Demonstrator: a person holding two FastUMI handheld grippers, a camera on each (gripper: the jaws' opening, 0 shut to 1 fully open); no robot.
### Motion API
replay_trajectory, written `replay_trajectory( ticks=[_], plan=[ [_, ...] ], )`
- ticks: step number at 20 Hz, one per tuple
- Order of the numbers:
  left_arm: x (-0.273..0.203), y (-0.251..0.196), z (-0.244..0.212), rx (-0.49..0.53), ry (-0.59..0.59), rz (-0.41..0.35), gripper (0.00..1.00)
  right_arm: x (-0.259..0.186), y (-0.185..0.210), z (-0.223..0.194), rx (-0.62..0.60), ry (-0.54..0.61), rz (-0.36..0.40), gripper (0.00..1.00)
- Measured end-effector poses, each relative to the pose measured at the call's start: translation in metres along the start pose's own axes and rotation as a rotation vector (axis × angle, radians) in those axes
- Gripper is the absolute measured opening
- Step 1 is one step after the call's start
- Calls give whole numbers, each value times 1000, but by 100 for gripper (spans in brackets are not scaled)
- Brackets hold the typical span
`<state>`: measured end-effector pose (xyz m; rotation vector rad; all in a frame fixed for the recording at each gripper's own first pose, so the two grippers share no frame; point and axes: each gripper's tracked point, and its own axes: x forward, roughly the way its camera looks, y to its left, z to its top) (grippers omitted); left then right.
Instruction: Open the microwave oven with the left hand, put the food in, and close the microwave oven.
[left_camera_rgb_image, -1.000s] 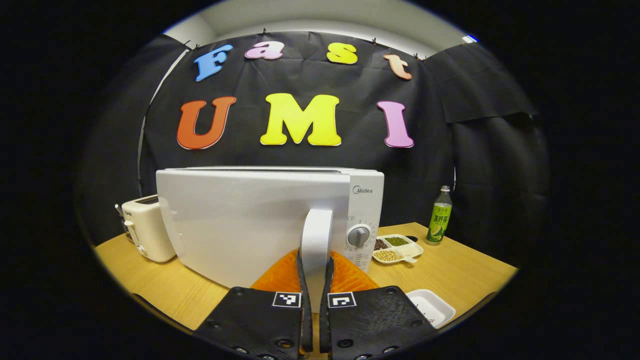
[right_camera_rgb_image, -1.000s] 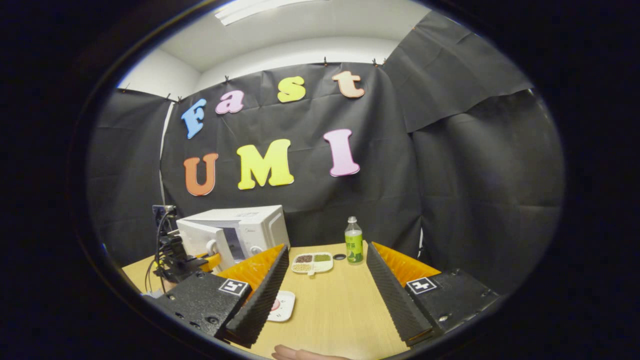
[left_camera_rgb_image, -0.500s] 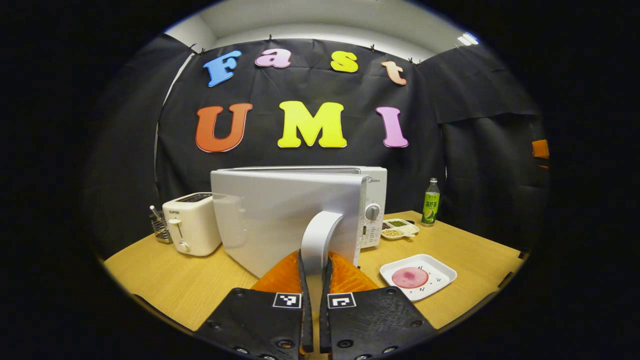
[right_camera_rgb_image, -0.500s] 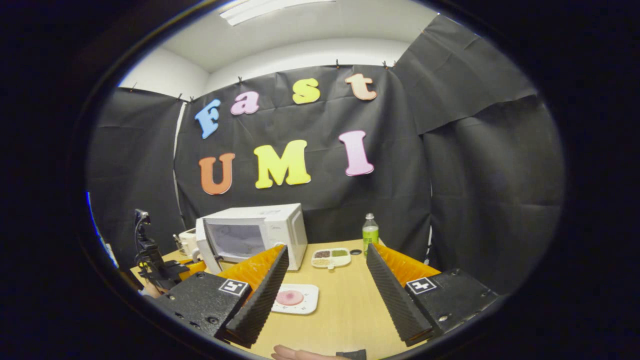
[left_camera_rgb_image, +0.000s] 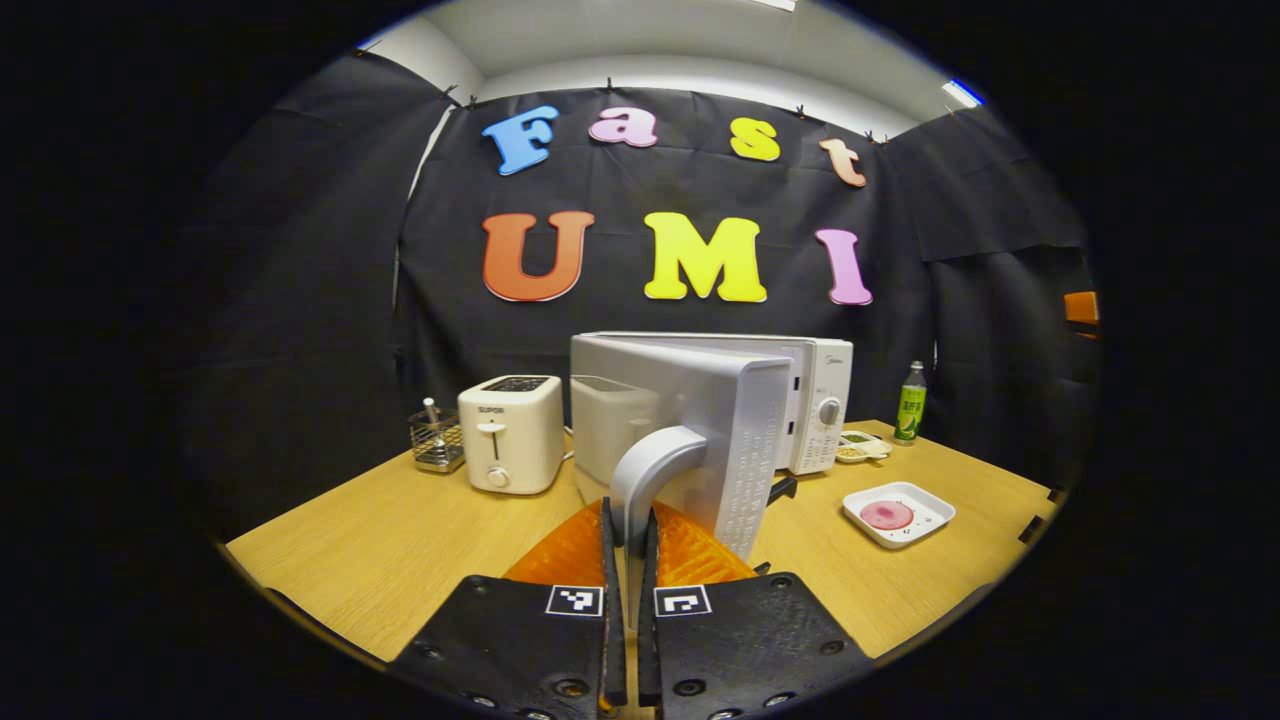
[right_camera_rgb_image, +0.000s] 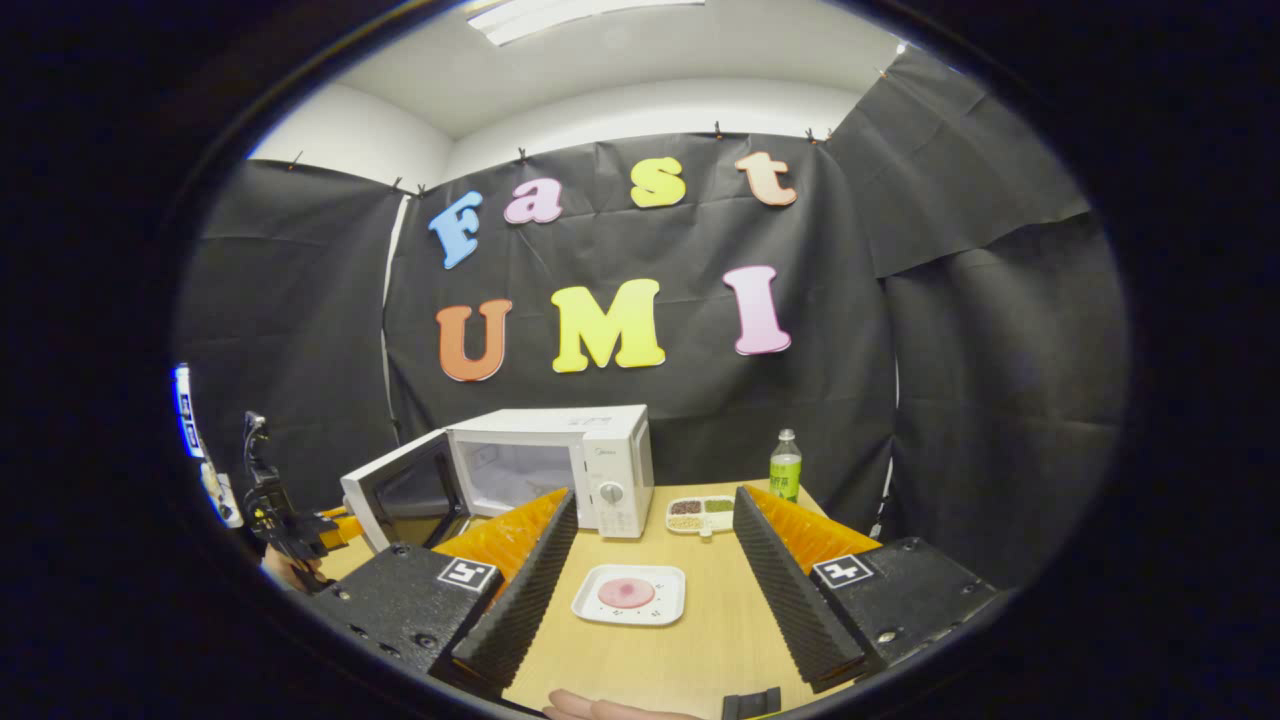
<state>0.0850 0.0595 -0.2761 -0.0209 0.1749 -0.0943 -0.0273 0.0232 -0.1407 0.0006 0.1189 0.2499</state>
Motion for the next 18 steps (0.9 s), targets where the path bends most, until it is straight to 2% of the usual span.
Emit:
replay_trajectory(
  ticks=[1,2,3,4,6,9,10,11,12,13,14,18],
  plan=[
    [-1,18,-1,-12,6,44,4,1,4,-2,-4,7,6,89],
    [-3,23,-2,-37,11,30,4,3,7,-3,-6,14,9,89],
    [-6,24,-3,-62,15,7,3,4,8,-5,-7,21,10,100],
    [-5,28,-2,-61,18,1,4,5,10,-6,-6,26,10,99],
    [-3,23,-2,-16,17,-79,4,8,12,-7,-11,32,11,99],
    [-3,5,0,1,17,-275,4,11,14,-6,-19,35,10,100],
    [-2,7,0,3,12,-315,4,12,14,-6,-21,36,8,100],
    [-2,7,1,4,10,-342,4,12,15,-6,-22,36,8,100],
    [2,21,4,4,-5,-313,4,14,16,-5,-22,35,10,100],
    [0,27,3,-13,1,-307,22,15,17,-5,-22,36,10,100],
    [10,33,0,-22,17,-287,33,17,19,-4,-25,36,16,99],
    [14,32,4,18,-10,-367,33,21,25,-7,-38,38,26,100]
  ],
)
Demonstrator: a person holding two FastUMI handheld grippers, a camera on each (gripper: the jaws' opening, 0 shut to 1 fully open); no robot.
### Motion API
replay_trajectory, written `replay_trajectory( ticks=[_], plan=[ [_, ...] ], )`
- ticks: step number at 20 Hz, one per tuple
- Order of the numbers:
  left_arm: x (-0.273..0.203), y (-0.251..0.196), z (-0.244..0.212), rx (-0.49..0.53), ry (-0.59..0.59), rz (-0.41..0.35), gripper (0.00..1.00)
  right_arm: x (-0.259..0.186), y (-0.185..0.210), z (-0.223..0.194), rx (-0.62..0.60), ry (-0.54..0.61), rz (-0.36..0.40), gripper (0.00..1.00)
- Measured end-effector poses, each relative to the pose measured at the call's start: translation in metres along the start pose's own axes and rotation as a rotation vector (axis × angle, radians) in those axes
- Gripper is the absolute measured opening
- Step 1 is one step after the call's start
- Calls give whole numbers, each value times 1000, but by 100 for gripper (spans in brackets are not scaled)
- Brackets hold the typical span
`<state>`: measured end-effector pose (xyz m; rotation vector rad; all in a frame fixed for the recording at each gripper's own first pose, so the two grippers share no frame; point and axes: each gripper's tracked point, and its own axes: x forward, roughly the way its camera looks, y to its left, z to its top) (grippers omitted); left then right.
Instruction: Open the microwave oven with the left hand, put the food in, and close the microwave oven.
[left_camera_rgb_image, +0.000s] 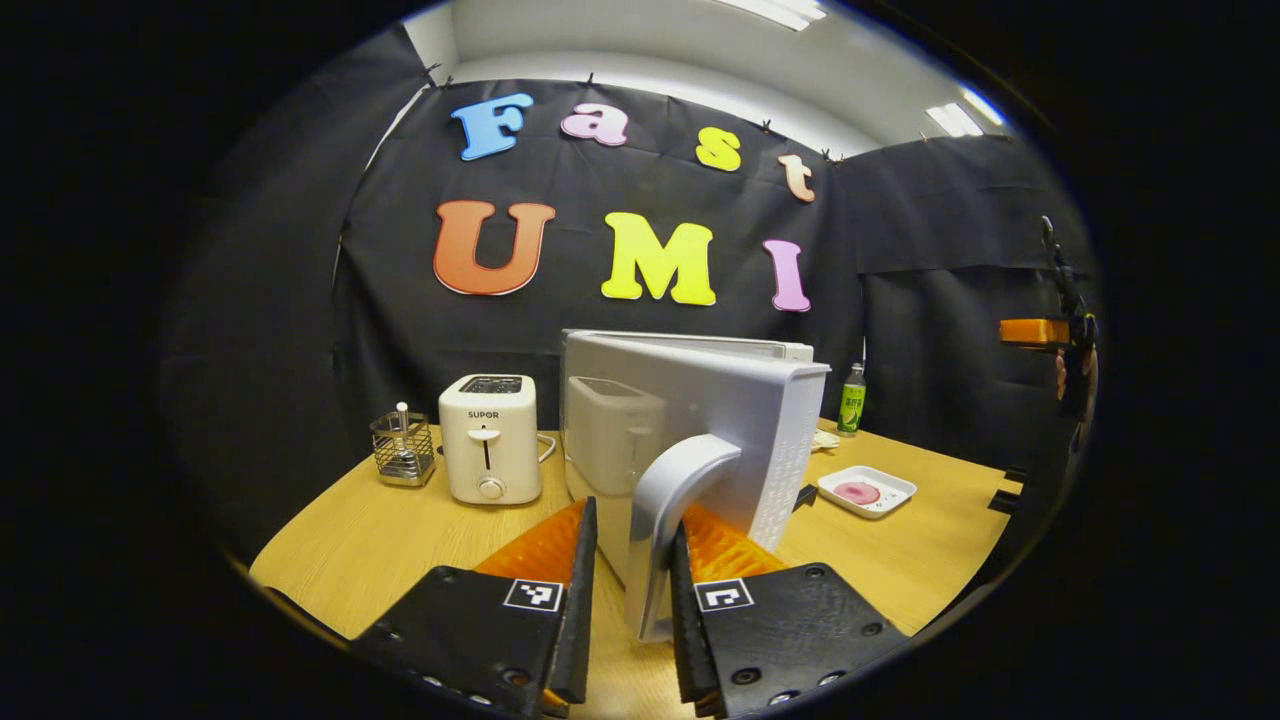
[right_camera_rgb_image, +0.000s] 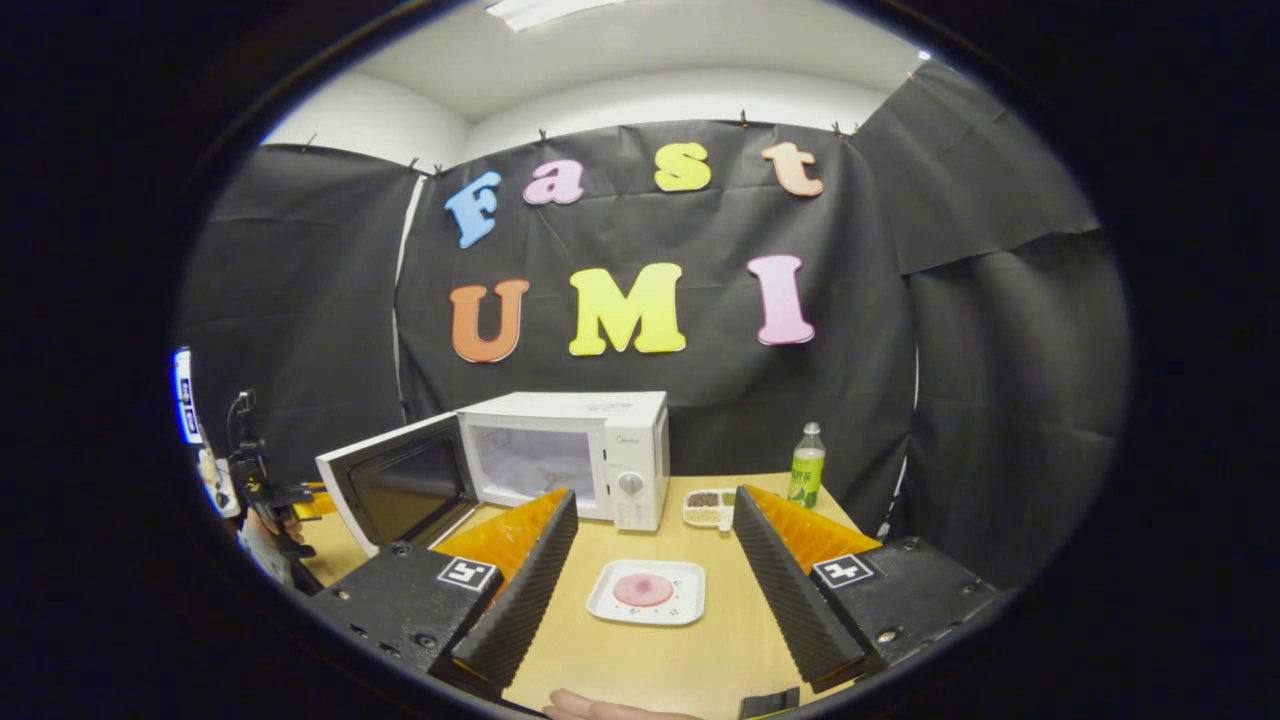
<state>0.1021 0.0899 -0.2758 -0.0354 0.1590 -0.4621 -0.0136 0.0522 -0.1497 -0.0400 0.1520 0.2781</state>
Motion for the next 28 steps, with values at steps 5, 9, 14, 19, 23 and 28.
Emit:
replay_trajectory(
  ticks=[5,9,14,19,23,28],
  plan=[
    [-9,27,-3,-39,9,-45,61,7,0,-13,4,33,-3,100],
    [-42,35,0,-70,-38,-19,79,11,-7,-16,2,44,-25,90],
    [-87,40,6,-47,-45,126,88,14,-1,-16,-12,52,-15,100],
    [-125,9,43,15,-62,306,94,37,-13,-23,-48,133,0,100],
    [-130,-42,78,55,-81,336,95,71,-35,-54,-46,318,21,100],
    [-117,-83,101,-14,-99,365,95,120,-70,-120,69,659,57,99]
  ],
)
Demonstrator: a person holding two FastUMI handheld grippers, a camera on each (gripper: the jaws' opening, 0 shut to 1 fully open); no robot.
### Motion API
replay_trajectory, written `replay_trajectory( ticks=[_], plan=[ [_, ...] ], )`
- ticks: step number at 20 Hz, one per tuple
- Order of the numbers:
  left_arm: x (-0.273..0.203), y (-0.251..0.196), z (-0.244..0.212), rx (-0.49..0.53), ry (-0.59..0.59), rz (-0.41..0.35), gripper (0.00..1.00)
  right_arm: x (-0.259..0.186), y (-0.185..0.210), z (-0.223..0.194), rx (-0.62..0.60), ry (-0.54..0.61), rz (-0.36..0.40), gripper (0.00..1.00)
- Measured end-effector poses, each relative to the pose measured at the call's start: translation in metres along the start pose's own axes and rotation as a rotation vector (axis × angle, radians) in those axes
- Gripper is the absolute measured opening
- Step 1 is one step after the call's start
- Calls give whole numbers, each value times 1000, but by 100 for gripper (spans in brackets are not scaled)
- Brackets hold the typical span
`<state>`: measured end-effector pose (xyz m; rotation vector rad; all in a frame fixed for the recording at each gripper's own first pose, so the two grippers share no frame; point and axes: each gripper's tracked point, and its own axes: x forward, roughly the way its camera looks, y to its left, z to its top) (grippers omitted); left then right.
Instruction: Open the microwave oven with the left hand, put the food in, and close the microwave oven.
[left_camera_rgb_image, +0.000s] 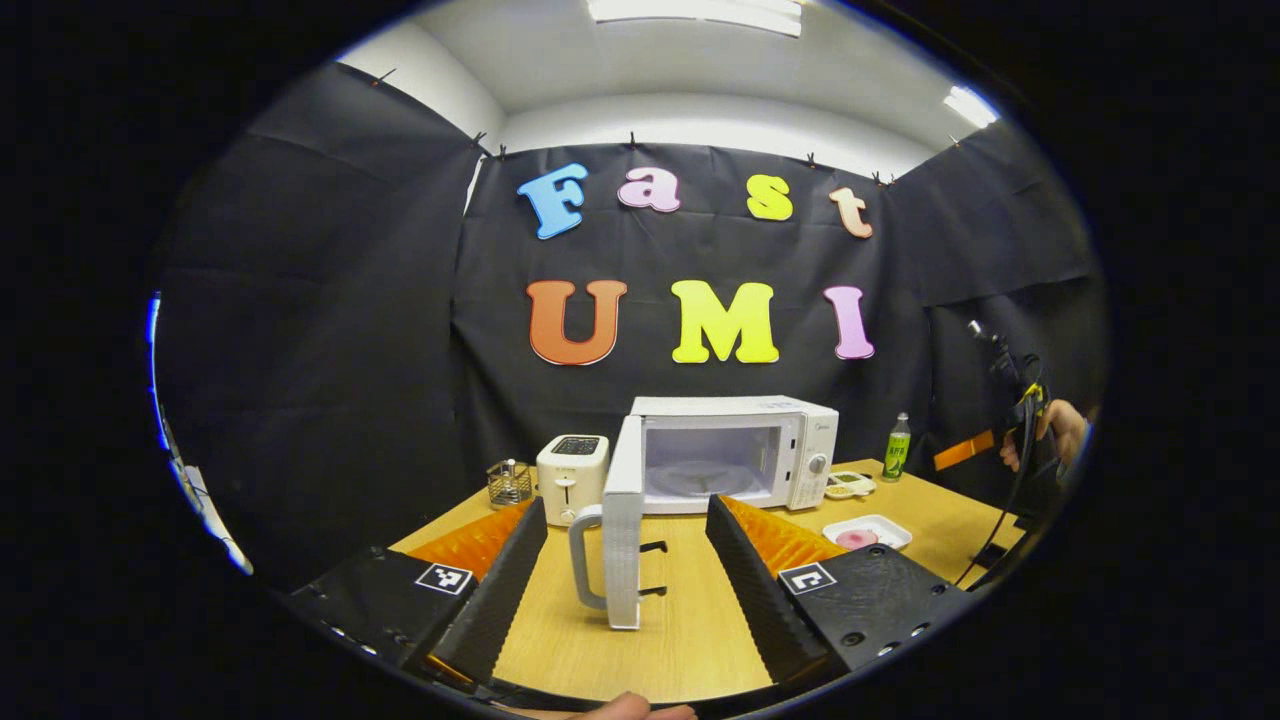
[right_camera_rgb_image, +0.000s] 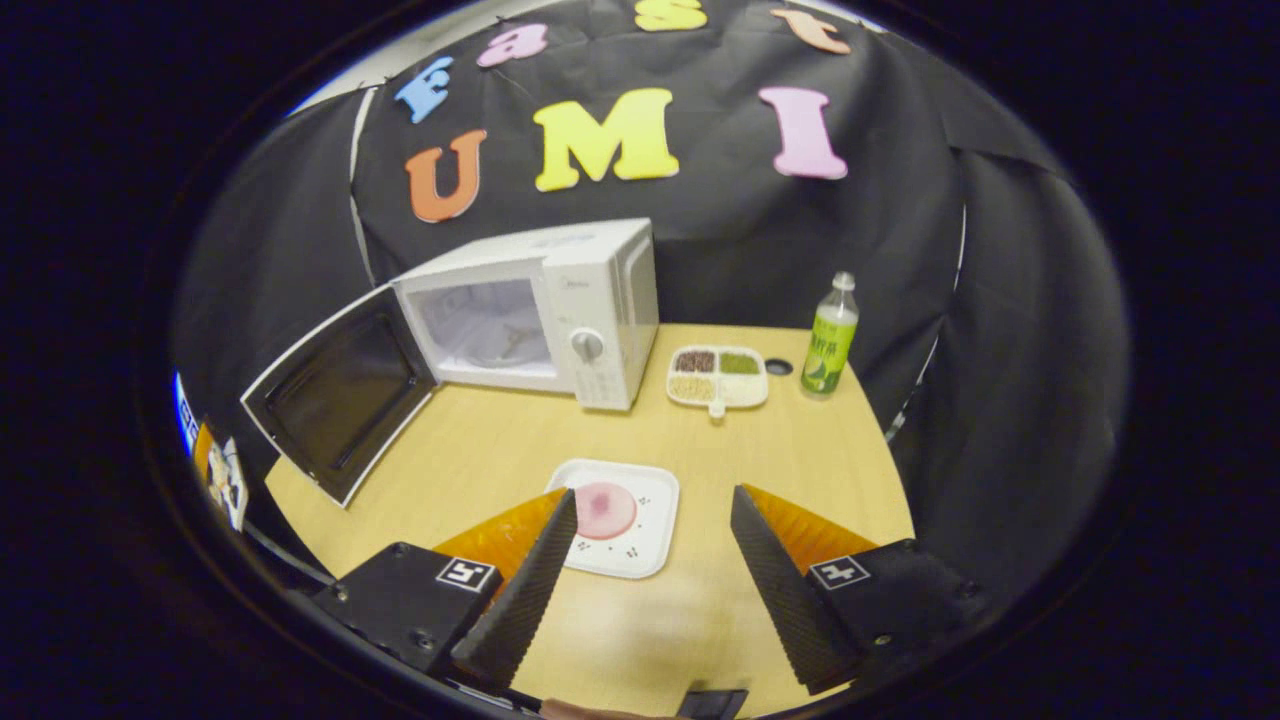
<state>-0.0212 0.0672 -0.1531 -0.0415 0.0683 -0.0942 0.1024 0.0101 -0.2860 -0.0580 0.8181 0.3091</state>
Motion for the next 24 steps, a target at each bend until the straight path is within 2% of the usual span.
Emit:
replay_trajectory(
  ticks=[1,2,4,5,10,11,12,14,15,17,18,21,24],
  plan=[
    [3,-8,3,-8,-7,-2,95,14,-7,-6,29,75,17,98],
    [6,-14,8,-10,-17,0,95,27,-10,-14,60,142,32,87],
    [15,-23,16,-22,-25,7,95,55,-16,-25,96,264,70,77],
    [20,-28,19,-35,-27,8,95,69,-19,-32,110,320,88,76],
    [45,-53,26,-107,-4,-39,95,122,-22,-58,188,536,145,55],
    [49,-53,26,-115,-2,-42,95,129,-23,-64,206,582,153,52],
    [53,-52,27,-111,-2,-37,95,134,-17,-68,232,624,186,56],
    [61,-50,20,-87,15,-20,95,143,-8,-76,258,703,237,9],
    [63,-49,17,-74,25,-10,95,147,-7,-76,258,705,258,12],
    [64,-51,15,-45,34,-4,95,149,-5,-75,254,721,308,0],
    [64,-51,15,-30,33,-1,95,150,-3,-74,262,723,322,4],
    [64,-54,15,-13,33,-7,95,149,-3,-74,317,722,350,4],
    [62,-59,18,-15,30,-31,95,141,-7,-76,372,692,336,4]
  ],
)
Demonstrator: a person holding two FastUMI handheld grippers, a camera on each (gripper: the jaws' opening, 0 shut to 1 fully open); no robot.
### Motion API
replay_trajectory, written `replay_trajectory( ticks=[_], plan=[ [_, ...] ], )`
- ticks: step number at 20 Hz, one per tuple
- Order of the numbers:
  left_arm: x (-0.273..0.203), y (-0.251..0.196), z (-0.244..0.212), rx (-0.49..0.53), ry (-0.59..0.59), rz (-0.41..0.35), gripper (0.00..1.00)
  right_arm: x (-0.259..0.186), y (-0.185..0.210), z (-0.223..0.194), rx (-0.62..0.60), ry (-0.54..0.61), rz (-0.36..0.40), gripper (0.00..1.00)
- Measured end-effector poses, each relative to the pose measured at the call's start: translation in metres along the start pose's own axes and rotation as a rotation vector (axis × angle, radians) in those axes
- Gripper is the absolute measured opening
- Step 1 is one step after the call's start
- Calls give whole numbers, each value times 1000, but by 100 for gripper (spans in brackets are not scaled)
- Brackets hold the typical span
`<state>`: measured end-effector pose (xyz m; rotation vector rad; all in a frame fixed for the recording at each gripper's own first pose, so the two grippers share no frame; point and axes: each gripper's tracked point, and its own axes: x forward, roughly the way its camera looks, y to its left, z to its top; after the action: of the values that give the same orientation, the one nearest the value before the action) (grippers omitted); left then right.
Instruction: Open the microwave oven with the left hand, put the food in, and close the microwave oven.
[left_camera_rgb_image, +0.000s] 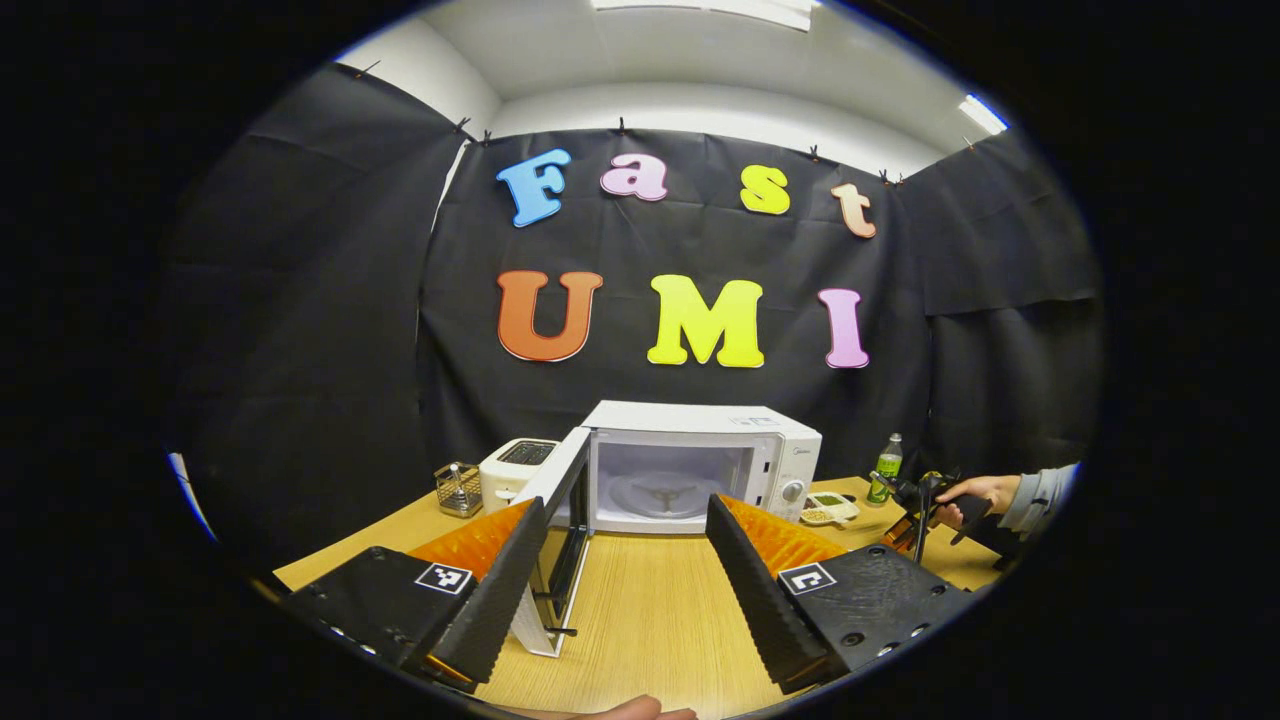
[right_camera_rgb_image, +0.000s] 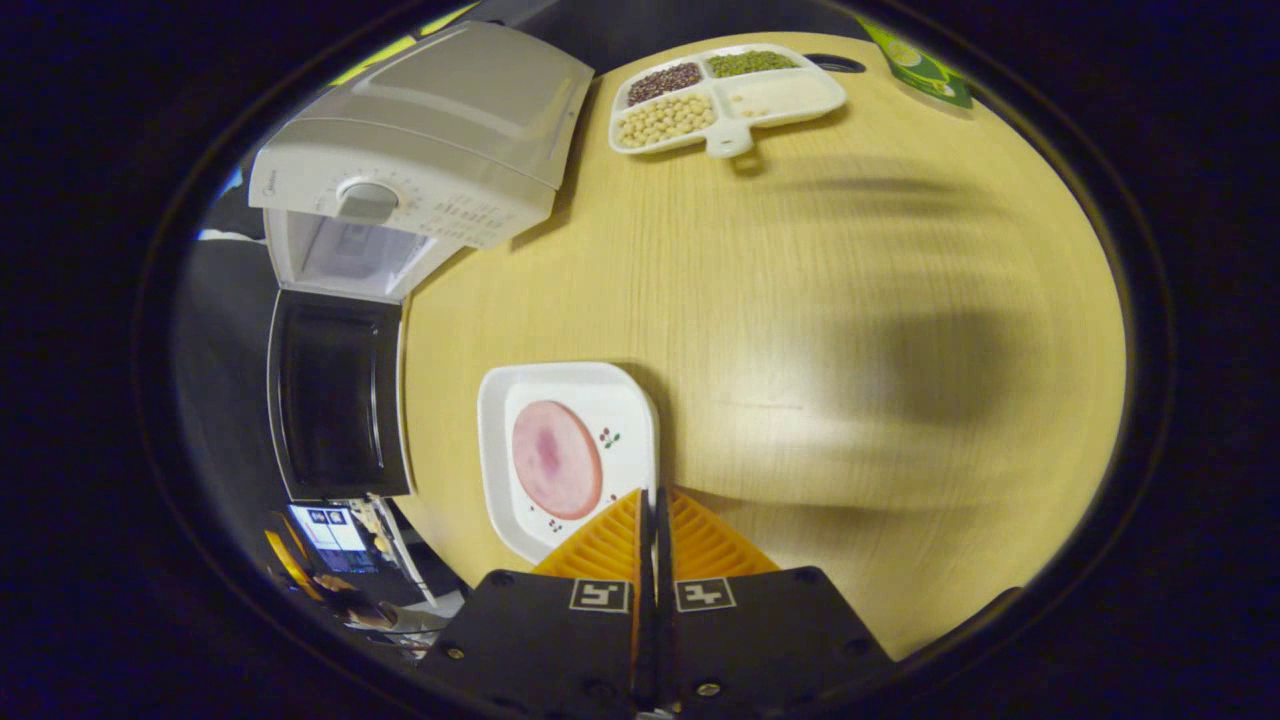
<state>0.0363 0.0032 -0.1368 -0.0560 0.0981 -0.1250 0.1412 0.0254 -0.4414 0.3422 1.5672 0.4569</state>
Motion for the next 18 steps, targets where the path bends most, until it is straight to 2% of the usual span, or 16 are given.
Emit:
replay_trajectory(
  ticks=[2,3,4,6,7,8,11,12,13,14,15,16,18],
  plan=[
    [-4,-1,3,6,-14,-15,95,-6,0,-5,17,-28,11,0],
    [-6,-1,3,9,-19,-21,84,-10,1,-6,27,-42,12,4],
    [-10,0,2,14,-19,-27,84,-15,5,-10,27,-56,13,0],
    [-14,1,1,20,-24,-37,84,-23,17,-16,23,-82,23,4],
    [-16,2,0,21,-27,-41,84,-27,27,-20,22,-93,32,0],
    [-19,4,-2,22,-28,-44,84,-30,37,-22,18,-105,40,4],
    [-27,13,-9,16,-18,-57,84,-32,73,-33,0,-127,60,4],
    [-28,16,-9,8,-16,-59,84,-30,87,-35,4,-134,70,0],
    [-30,21,-11,0,-14,-61,84,-28,100,-39,1,-138,76,4],
    [-33,26,-12,-6,-13,-64,84,-23,113,-40,-2,-143,83,0],
    [-36,31,-13,-9,-15,-63,84,-19,127,-42,-3,-148,89,4],
    [-39,37,-12,-6,-17,-62,95,-12,142,-44,-3,-152,97,0],
    [-44,50,-13,12,-22,-48,95,0,168,-45,5,-167,110,4]
  ],
)
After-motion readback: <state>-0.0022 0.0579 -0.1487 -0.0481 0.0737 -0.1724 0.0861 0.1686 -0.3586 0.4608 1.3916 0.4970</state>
